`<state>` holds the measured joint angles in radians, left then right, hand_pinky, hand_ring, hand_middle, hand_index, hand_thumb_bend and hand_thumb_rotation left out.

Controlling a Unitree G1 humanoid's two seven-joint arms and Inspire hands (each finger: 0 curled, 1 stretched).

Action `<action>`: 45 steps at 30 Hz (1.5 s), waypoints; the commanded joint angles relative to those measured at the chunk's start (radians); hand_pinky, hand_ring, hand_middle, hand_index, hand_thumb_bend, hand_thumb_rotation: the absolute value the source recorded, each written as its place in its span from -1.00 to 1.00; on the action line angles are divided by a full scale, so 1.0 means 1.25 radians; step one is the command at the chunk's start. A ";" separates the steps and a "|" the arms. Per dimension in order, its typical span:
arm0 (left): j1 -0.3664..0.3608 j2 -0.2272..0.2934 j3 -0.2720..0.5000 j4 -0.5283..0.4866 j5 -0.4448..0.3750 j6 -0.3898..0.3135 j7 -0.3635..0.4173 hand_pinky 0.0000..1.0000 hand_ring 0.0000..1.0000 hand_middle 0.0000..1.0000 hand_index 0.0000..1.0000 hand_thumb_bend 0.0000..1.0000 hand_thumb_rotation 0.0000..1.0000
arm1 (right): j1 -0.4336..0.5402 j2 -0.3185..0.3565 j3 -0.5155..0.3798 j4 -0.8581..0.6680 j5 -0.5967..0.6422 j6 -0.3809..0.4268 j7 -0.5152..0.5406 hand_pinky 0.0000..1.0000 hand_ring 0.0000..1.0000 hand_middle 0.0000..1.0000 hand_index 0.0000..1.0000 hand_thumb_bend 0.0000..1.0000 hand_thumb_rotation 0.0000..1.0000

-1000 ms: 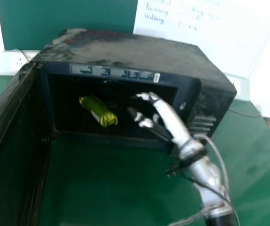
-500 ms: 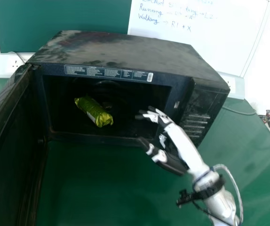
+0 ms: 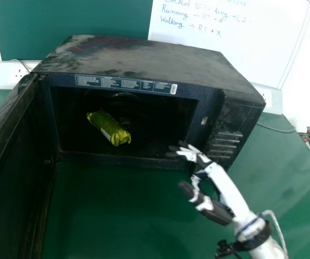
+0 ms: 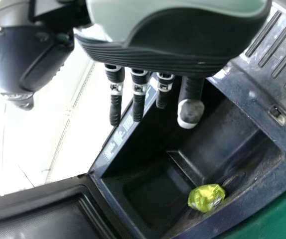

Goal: Put biscuit inside oven

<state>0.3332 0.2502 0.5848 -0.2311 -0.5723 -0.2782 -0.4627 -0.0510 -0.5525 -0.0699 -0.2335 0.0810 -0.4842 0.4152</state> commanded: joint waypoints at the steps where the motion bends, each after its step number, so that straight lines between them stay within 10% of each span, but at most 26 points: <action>1: -0.003 0.009 0.009 0.008 -0.006 -0.012 -0.006 0.24 0.59 0.69 0.64 0.86 0.86 | 0.035 -0.045 -0.031 -0.054 0.103 0.086 0.054 -1.00 1.00 0.81 0.66 0.66 -0.01; 5: -0.009 0.008 0.010 0.016 -0.003 -0.021 -0.009 0.20 0.66 0.73 0.67 1.00 0.91 | 0.086 -0.132 -0.114 -0.147 0.283 0.301 0.139 -1.00 1.00 0.84 0.69 0.66 0.02; 11: -0.006 0.009 0.010 0.009 0.010 -0.017 0.006 0.14 0.63 0.74 0.69 1.00 0.88 | 0.038 -0.207 -0.194 -0.037 0.493 0.452 0.358 -1.00 1.00 0.87 0.74 0.69 0.09; 26: -0.010 0.002 0.007 0.018 0.032 -0.050 0.020 0.09 0.57 0.78 0.76 1.00 0.97 | -0.017 -0.171 -0.306 0.157 0.566 0.466 0.578 -1.00 1.00 0.99 0.97 0.73 0.34; 34: -0.011 0.002 0.000 0.026 -0.005 -0.042 -0.003 0.08 0.62 0.84 0.81 1.00 0.92 | -0.063 -0.168 -0.343 0.283 0.568 0.468 0.643 -1.00 1.00 1.00 0.98 0.87 0.84; 45: -0.004 -0.012 -0.004 0.023 0.001 -0.070 -0.012 0.29 0.73 0.86 0.86 1.00 0.97 | -0.167 -0.186 -0.343 0.503 0.507 0.391 0.785 -1.00 1.00 1.00 1.00 0.90 0.83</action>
<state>0.3181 0.2438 0.5827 -0.1986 -0.5675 -0.3551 -0.4779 -0.2479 -0.7720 -0.4872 0.3759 0.7214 0.0195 1.3800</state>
